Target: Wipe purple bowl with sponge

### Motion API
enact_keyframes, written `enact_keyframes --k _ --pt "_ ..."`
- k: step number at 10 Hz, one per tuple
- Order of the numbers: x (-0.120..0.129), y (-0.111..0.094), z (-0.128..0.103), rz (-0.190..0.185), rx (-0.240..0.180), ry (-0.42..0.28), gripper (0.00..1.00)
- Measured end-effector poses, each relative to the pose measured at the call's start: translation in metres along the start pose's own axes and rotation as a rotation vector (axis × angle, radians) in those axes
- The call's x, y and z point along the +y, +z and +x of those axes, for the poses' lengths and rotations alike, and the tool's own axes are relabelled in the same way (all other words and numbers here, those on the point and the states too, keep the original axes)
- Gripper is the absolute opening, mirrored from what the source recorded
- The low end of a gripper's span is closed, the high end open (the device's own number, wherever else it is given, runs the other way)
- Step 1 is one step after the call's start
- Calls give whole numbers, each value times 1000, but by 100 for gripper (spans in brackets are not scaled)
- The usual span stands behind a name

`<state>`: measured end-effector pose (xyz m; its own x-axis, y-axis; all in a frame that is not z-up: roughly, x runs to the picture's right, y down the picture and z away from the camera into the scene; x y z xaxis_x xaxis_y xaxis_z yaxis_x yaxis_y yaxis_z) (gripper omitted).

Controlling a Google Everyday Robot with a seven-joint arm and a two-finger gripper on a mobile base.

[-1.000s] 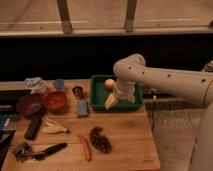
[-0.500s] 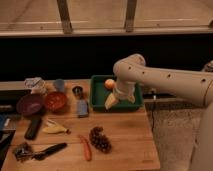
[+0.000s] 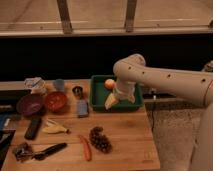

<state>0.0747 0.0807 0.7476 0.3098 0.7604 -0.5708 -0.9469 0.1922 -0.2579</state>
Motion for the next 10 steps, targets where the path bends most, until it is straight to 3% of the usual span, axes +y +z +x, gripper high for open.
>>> enact_keyframes --k 6,8,10 --pt "1 -2 0 13 -4 -13 80" --pt "17 -4 -11 38 -5 -93 80" --pt "50 -3 -32 59 -1 -193 80"
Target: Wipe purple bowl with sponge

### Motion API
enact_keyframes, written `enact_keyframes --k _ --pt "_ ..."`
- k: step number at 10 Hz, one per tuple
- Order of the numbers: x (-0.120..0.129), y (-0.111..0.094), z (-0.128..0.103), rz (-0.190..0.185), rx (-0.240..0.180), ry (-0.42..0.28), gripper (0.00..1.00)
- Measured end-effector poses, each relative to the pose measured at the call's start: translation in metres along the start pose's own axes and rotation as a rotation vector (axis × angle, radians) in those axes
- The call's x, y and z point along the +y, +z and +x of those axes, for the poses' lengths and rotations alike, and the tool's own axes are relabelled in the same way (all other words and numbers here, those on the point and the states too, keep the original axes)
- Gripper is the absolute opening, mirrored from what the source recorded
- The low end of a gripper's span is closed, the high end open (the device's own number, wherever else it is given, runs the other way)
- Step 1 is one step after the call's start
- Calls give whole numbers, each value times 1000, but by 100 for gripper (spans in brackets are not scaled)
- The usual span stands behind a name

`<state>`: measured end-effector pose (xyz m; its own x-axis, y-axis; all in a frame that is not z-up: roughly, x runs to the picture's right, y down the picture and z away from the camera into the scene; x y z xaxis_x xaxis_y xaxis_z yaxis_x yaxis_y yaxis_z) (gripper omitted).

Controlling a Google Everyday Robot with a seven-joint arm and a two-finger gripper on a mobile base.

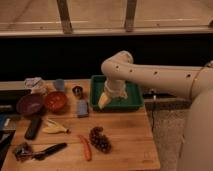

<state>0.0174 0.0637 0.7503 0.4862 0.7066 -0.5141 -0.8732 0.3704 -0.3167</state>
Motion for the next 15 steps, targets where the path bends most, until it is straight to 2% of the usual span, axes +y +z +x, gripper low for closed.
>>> enact_keyframes --k 2,3,4,6,10,15 --pt "42 2 -36 0 -1 -114 80" --pt "53 3 -45 -3 -5 -150 80" --pt "76 3 -57 -15 -15 -212 80" --pt "68 4 -54 -5 -8 -205 80" --pt "75 12 -59 -32 -4 -236 80" --pt "140 37 -116 -48 12 -395 80"
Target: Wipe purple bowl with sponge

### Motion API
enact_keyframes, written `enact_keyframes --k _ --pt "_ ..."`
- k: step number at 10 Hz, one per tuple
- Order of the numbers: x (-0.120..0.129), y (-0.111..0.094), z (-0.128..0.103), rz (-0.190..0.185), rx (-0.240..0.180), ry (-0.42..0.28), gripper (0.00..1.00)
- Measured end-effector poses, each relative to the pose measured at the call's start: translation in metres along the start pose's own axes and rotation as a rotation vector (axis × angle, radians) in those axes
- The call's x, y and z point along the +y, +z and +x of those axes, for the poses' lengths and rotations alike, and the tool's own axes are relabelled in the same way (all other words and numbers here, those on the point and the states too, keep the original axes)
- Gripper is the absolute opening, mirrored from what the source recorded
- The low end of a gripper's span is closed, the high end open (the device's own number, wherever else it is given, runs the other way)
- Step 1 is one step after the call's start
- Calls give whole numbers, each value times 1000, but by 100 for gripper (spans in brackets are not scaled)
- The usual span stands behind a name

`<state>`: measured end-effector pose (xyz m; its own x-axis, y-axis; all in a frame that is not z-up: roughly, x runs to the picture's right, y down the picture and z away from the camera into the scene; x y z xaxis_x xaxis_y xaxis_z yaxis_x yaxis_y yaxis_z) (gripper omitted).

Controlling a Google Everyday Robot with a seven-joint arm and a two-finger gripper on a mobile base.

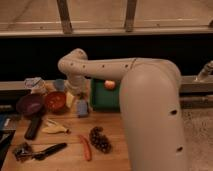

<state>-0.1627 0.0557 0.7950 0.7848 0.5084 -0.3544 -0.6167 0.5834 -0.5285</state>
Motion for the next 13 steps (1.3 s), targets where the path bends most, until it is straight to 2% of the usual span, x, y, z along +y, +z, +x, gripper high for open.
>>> enact_keyframes --k 1,3,8,13 --pt "10 6 -11 -8 9 -35 80" --pt "17 25 -16 -19 47 -37 80" --pt "17 64 0 -58 147 78 80" --pt "24 79 7 -59 194 134 80"
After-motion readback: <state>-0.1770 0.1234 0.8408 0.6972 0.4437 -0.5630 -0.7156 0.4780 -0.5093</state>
